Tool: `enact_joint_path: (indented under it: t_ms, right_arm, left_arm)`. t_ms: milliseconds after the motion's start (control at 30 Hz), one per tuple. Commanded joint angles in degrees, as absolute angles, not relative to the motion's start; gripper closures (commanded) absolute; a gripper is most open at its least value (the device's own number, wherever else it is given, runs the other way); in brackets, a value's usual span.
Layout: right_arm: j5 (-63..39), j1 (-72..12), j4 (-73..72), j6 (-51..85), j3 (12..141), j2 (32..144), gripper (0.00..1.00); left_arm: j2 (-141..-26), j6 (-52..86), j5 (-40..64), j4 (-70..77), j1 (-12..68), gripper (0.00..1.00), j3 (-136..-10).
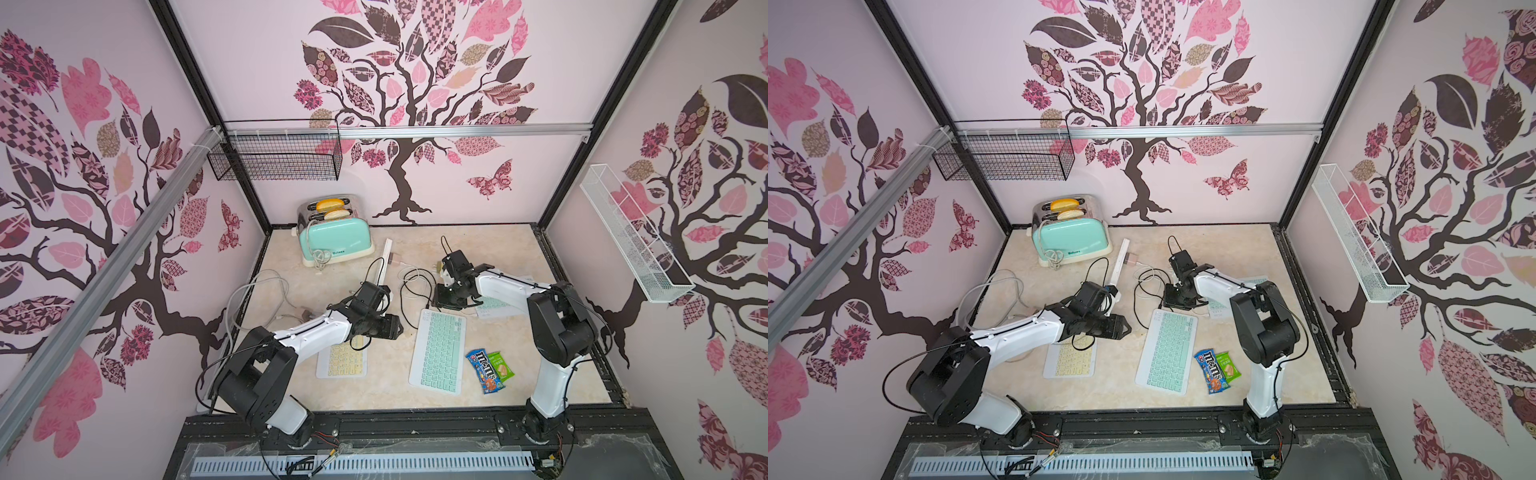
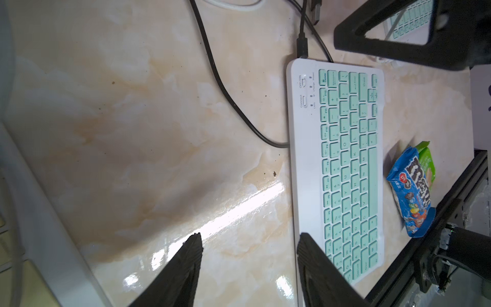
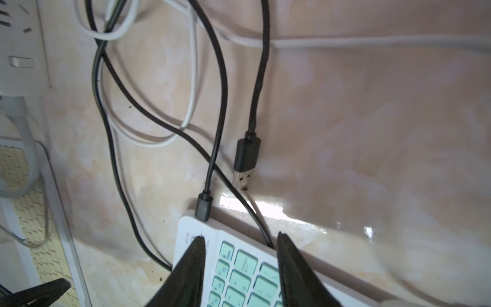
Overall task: Unplug the wireless keyboard
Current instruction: Place the plug at the center of the board, then pick up the keyboard from the center of the board.
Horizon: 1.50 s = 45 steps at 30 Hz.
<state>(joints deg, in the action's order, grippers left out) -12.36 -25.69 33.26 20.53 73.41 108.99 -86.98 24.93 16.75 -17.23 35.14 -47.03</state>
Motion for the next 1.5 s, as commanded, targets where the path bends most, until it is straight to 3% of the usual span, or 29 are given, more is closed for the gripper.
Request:
enact_joint_path:
  t_ms: [0, 100, 633, 867, 1100, 1467]
  right_arm:
    - [-10.4, -26.0, 33.9, 21.8, 77.7, 111.3, 0.59]
    - [-9.6, -26.0, 34.2, 22.3, 79.9, 113.6, 0.64]
    - [-8.1, -26.2, 35.5, 23.7, 88.6, 120.8, 0.65]
    - [-8.3, -26.2, 35.8, 24.4, 90.7, 124.5, 0.75]
    - [-6.0, -26.1, 36.0, 24.3, 90.5, 122.9, 1.0]
    - [-5.6, -26.3, 38.2, 23.6, 90.2, 115.1, 1.0]
  left_arm:
    - [-85.6, 25.4, 17.2, -13.6, 35.1, 0.4, -46.5]
    - [-85.7, 25.4, 17.6, -13.3, 35.1, 0.4, -46.1]
    - [-87.7, 25.0, 18.4, -11.9, 35.1, 0.4, -45.5]
    - [-88.2, 25.0, 18.9, -11.8, 35.1, 0.4, -45.9]
    - [-89.0, 25.0, 19.6, -11.5, 35.1, 0.4, -45.5]
    - [-91.3, 25.7, 23.9, -1.7, 35.1, 0.38, -45.6]
